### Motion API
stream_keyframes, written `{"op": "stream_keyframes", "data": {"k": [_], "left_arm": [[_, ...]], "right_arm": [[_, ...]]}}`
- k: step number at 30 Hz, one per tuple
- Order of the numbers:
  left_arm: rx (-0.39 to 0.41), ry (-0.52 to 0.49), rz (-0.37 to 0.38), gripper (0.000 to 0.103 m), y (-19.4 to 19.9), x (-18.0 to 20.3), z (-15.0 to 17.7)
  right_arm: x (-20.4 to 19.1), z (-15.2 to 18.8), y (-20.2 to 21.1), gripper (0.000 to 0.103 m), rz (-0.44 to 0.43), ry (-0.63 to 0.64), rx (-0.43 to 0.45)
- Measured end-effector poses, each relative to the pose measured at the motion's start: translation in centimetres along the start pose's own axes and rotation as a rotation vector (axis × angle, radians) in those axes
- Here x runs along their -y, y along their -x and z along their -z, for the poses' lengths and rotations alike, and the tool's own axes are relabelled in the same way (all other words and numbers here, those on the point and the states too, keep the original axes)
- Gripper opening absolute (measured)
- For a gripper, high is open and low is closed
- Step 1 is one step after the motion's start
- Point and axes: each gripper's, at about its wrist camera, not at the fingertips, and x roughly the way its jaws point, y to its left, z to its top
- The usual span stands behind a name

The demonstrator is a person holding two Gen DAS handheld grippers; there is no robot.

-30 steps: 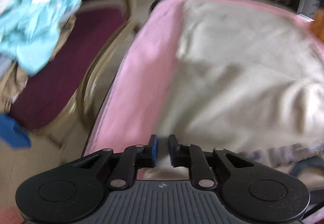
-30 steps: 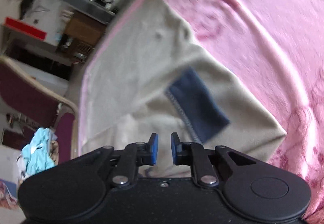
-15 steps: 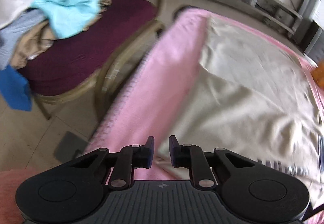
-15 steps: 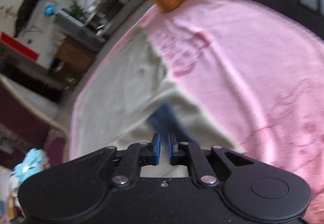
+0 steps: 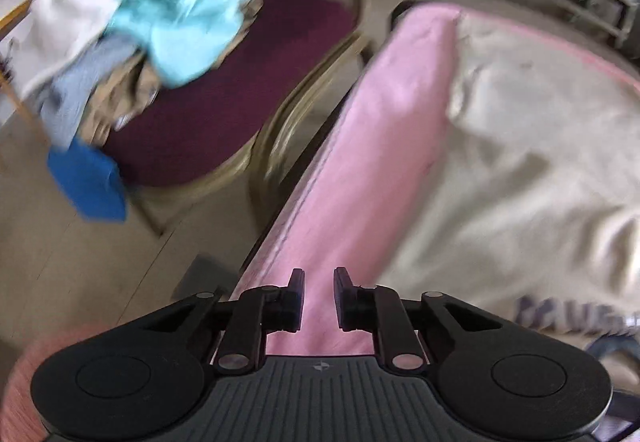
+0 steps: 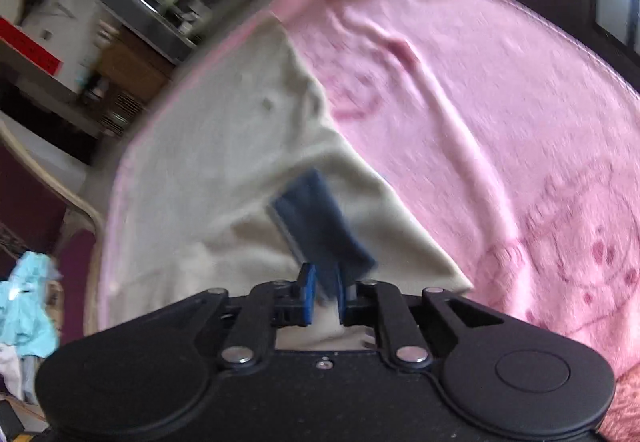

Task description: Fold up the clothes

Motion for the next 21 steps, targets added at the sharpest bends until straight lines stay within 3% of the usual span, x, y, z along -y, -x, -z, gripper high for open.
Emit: {"op": "stream_keyframes", "data": {"k": [5,8,11,15,17,21], "left_arm": [[0.076,-0.095,0.189,0.015,1.2,2.5,-3.3],[0.078,-0.189,0.3,0.015,0.4,6.2,-5.3],[0.042,-0.304,0.464,0.015,-1.1,10.2,-5.7],[-0.025,-0.312,0.673,0.014,-3.8,13.4,-4.4],[-0.078,-0.279,0.705,0.014,-5.1,14.2,-3.6],[-0.049,-0.276,0.667,0.016,-5.3,14.7,-3.6]], "right_arm": [[-1.2,-1.0,1.5,0.012,-0.128,0.024,0.059],[-1.3,-2.3,0.2,0.012,-0.223,-0.05,0.024],[-2.3,-2.9,-2.0,0.012,-0.29,-0.098,-0.019],[-4.3,-1.7,-5.8,0.012,-0.385,-0.088,-0.137],[-5.1,-0.6,-7.6,0.012,-0.404,-0.079,-0.214],[-5.6,0.8,-10.5,0.012,-0.35,-0.055,-0.306]]}}
